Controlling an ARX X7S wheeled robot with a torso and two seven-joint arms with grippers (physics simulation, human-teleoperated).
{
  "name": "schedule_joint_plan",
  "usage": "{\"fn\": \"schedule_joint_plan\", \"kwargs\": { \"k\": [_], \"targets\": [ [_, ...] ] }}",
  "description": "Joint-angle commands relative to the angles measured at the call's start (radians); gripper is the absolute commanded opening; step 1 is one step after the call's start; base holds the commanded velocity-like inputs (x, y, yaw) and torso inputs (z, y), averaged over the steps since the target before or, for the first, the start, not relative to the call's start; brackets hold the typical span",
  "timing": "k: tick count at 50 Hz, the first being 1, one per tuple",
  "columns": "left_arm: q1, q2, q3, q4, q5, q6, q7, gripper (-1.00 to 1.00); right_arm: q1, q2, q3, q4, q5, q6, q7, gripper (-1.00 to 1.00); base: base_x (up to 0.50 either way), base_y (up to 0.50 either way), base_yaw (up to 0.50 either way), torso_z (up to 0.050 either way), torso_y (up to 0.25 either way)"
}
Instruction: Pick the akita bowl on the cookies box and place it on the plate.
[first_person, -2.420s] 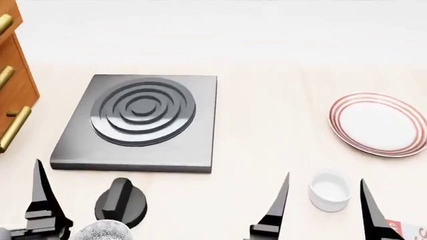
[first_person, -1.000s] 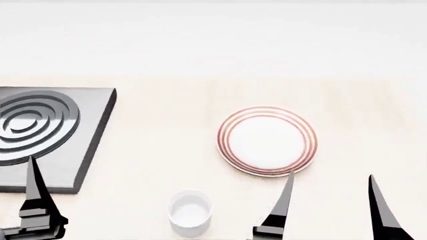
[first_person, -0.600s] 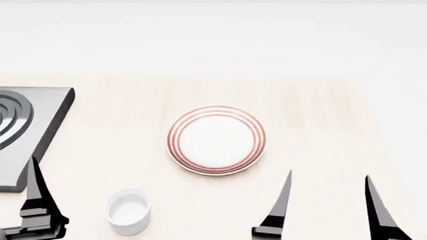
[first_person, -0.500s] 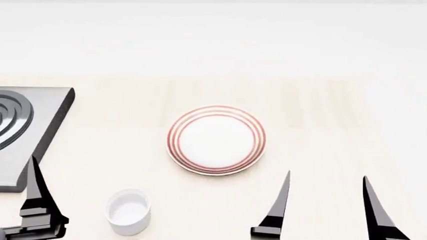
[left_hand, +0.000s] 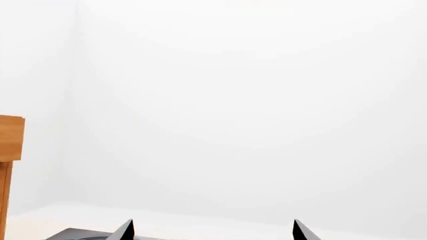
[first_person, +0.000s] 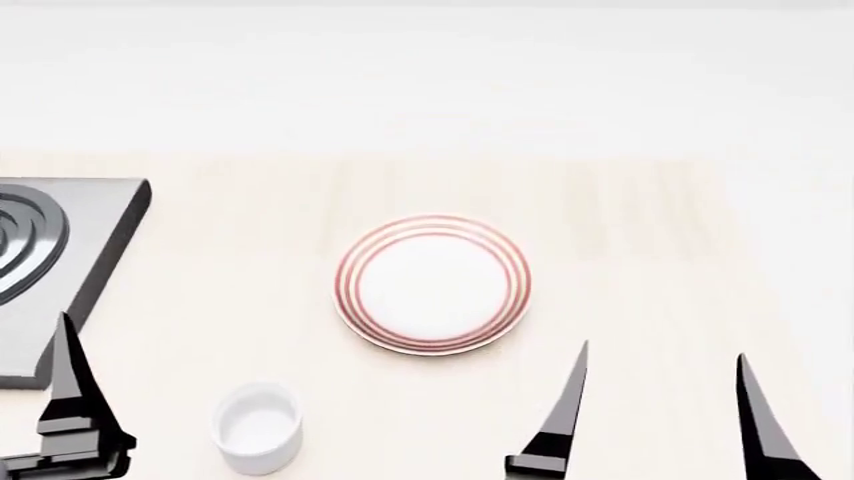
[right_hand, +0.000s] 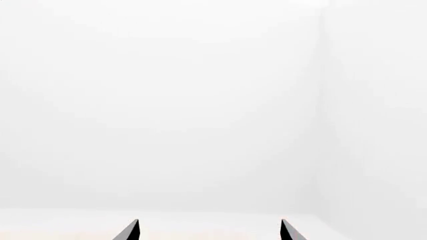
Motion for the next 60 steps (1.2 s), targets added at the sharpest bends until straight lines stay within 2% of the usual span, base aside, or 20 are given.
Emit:
{"fn": "schedule_joint_plan", "kwargs": {
  "k": [1, 16, 17, 52, 60],
  "targets": [
    [-0.002, -0.009, 0.000, 0.006, -0.024, 0.008, 0.004, 1.00, -0.005, 0.004, -0.002, 0.002, -0.010, -0.024, 0.016, 1.00, 0.00, 0.00, 0.00, 0.050, 0.000],
    [-0.007, -0.022, 0.004, 0.005, -0.051, -0.006, 0.007, 1.00, -0.002, 0.014, 0.001, -0.001, 0.004, -0.025, 0.022, 1.00, 0.00, 0.00, 0.00, 0.050, 0.000],
    [-0.019, -0.032, -0.020, 0.014, -0.096, 0.009, 0.022, 1.00, 0.009, 0.030, 0.051, -0.029, 0.034, -0.001, 0.030, 1.00, 0.00, 0.00, 0.00, 0.000, -0.250],
    [-0.016, -0.045, -0.011, 0.013, -0.110, 0.010, 0.007, 1.00, 0.007, 0.055, 0.044, -0.045, 0.031, -0.002, 0.043, 1.00, 0.00, 0.00, 0.00, 0.000, -0.250],
    [-0.017, -0.049, -0.003, 0.009, -0.098, 0.009, 0.002, 1.00, 0.010, 0.060, 0.038, -0.040, 0.034, 0.007, 0.042, 1.00, 0.00, 0.00, 0.00, 0.000, -0.089]
  ]
}}
